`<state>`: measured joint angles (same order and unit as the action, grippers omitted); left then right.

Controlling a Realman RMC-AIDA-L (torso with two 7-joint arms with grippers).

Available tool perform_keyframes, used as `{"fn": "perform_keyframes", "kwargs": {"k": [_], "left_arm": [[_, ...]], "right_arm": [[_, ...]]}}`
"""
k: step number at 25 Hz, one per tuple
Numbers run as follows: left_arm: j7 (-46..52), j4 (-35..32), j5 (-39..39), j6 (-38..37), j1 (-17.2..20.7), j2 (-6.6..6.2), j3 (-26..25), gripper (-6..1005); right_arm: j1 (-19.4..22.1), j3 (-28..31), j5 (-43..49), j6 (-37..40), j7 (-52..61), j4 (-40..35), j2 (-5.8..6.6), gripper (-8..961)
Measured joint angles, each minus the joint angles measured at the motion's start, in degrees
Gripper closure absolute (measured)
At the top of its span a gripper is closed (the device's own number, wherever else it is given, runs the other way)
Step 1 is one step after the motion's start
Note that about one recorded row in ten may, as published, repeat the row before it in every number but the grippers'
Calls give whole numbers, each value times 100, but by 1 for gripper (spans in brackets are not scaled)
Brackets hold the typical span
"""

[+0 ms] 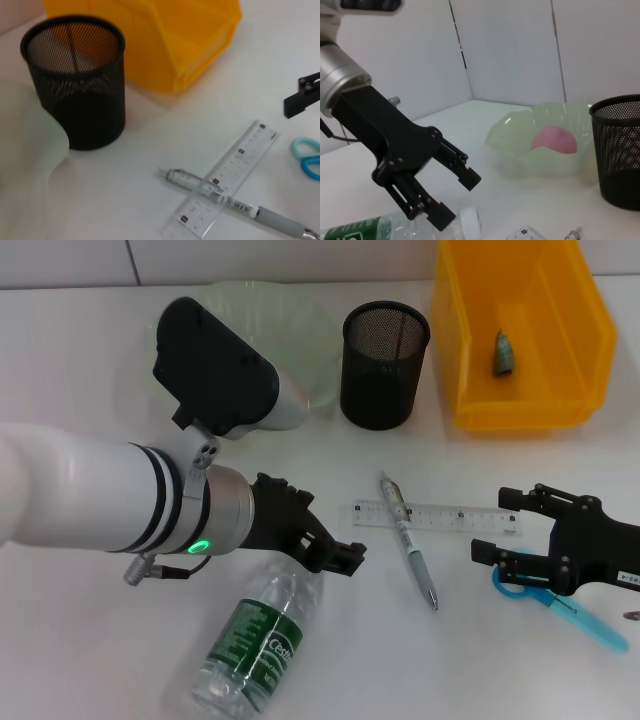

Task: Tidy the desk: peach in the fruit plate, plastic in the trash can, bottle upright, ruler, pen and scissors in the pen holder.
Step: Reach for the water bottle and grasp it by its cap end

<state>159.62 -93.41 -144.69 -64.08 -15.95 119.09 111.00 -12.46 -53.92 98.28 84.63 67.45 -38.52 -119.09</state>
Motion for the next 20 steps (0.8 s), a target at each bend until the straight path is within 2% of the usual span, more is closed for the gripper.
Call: {"fn": "perform_keyframes", "kwargs": {"k": [6, 20], "left_arm": [[149, 645, -21, 102, -313, 9, 10, 225], [170, 1042, 8, 193, -562, 9, -14, 271]], "right_arm": [[20, 14, 35, 4, -5, 72, -1, 110], [39, 22, 35, -45, -12, 155, -1, 111]]}}
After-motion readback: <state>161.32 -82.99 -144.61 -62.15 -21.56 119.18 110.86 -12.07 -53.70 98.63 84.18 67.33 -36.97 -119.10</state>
